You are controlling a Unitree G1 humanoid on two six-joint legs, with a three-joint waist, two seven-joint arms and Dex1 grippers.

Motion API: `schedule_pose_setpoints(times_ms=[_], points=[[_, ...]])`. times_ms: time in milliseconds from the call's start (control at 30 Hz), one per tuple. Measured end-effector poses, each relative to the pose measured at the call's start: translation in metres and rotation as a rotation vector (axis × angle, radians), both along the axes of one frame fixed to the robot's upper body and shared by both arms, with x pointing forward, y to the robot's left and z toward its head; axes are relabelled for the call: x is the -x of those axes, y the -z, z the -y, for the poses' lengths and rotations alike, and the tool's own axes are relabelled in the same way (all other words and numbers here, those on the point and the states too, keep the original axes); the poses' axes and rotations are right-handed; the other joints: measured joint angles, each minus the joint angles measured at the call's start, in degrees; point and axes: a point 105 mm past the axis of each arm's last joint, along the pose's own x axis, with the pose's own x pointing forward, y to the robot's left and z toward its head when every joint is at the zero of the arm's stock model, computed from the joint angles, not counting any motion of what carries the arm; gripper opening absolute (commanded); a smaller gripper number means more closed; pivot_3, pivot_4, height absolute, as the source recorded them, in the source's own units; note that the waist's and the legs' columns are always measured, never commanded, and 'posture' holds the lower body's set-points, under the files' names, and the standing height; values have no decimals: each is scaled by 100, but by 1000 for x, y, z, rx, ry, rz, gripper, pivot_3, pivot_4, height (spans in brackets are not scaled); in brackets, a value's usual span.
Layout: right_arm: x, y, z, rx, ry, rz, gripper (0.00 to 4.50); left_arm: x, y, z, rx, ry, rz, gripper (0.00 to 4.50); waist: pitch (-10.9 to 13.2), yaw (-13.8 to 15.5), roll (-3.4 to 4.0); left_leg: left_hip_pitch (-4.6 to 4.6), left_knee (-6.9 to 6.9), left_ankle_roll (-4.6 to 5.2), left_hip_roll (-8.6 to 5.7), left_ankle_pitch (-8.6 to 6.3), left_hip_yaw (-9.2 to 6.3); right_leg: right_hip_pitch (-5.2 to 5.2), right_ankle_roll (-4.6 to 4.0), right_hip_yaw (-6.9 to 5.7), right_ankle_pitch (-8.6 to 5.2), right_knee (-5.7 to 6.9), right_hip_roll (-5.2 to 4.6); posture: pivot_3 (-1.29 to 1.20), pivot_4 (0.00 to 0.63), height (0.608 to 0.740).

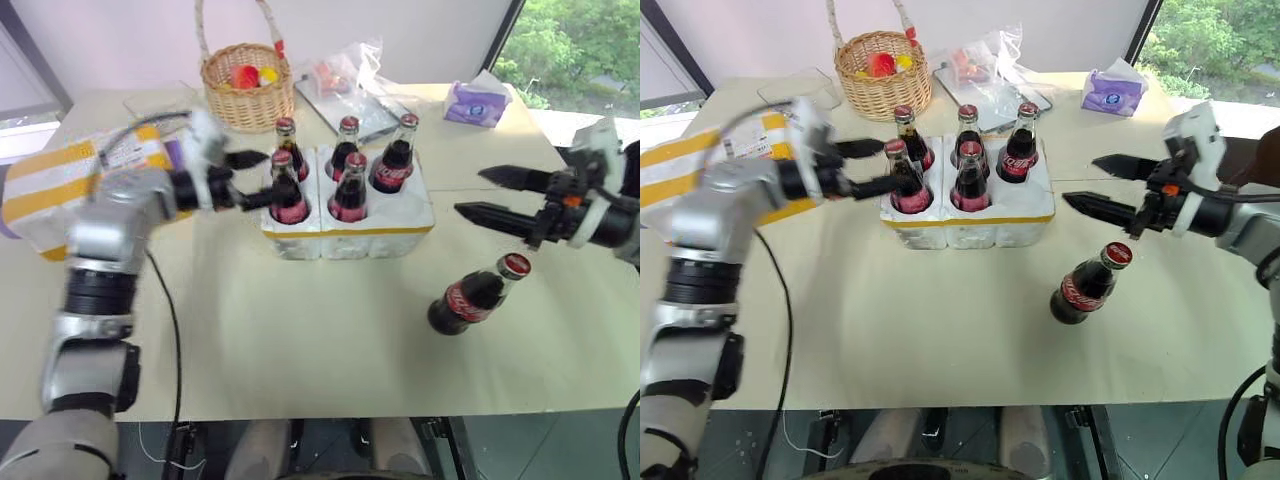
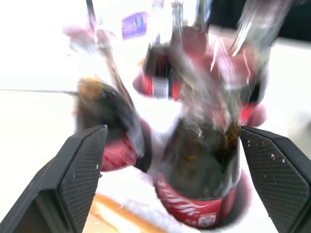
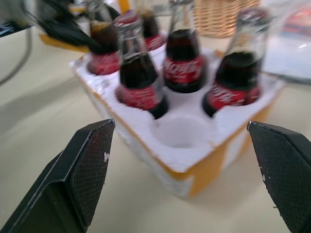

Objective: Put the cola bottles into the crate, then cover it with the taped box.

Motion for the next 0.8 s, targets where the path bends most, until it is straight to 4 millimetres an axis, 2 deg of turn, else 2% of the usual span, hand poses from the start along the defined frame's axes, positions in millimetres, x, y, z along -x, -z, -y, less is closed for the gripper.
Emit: schedule_pose_setpoints(times_ms=[67, 133, 200, 267, 467, 633, 800], points=[[5, -9, 10, -22, 42, 28, 4500, 21, -25, -10, 39, 60, 9, 4461, 0, 16, 1, 2, 1, 0, 0, 0, 0, 5, 0, 0, 0, -1, 0, 0, 150, 740], [11, -16, 16, -50, 66, 46, 4500, 39, -38, -11, 53, 129, 8, 4461, -1, 54, 2, 9, 2, 0, -2, 0, -1, 18, 0, -2, 0, -3, -1, 0, 150, 740], [20, -21, 21, -82, 91, 53, 4500, 54, -41, -7, 46, 204, -19, 4461, -1, 83, 2, 16, 4, 1, -3, 0, -2, 30, 0, -3, 0, -8, -3, 0, 150, 740], [32, -18, 28, -82, 132, 48, 4500, 65, -35, -3, 7, 255, -42, 4461, -1, 96, 1, 29, 2, 4, -2, -2, -2, 42, -1, -2, -1, -16, -2, 0, 150, 740], [65, 3, 34, -137, 196, 9, 4500, 67, -1, 10, -99, 330, -107, 4461, -2, 158, 2, 50, -6, 5, 7, -4, -1, 68, -3, 6, -2, -37, 2, 0, 150, 740], [94, 19, 26, -195, 214, -31, 4500, 64, 10, 17, -146, 377, -104, 4461, -2, 179, 2, 61, -8, 11, 11, -8, -1, 88, -19, 6, -11, -64, 4, 0, 150, 740], [106, 37, 17, -203, 237, -96, 4500, 58, 17, 20, -155, 384, -114, 4461, -2, 170, 2, 64, -8, 12, 12, -9, 1, 92, -20, 7, -12, -72, 5, 0, 150, 740]])
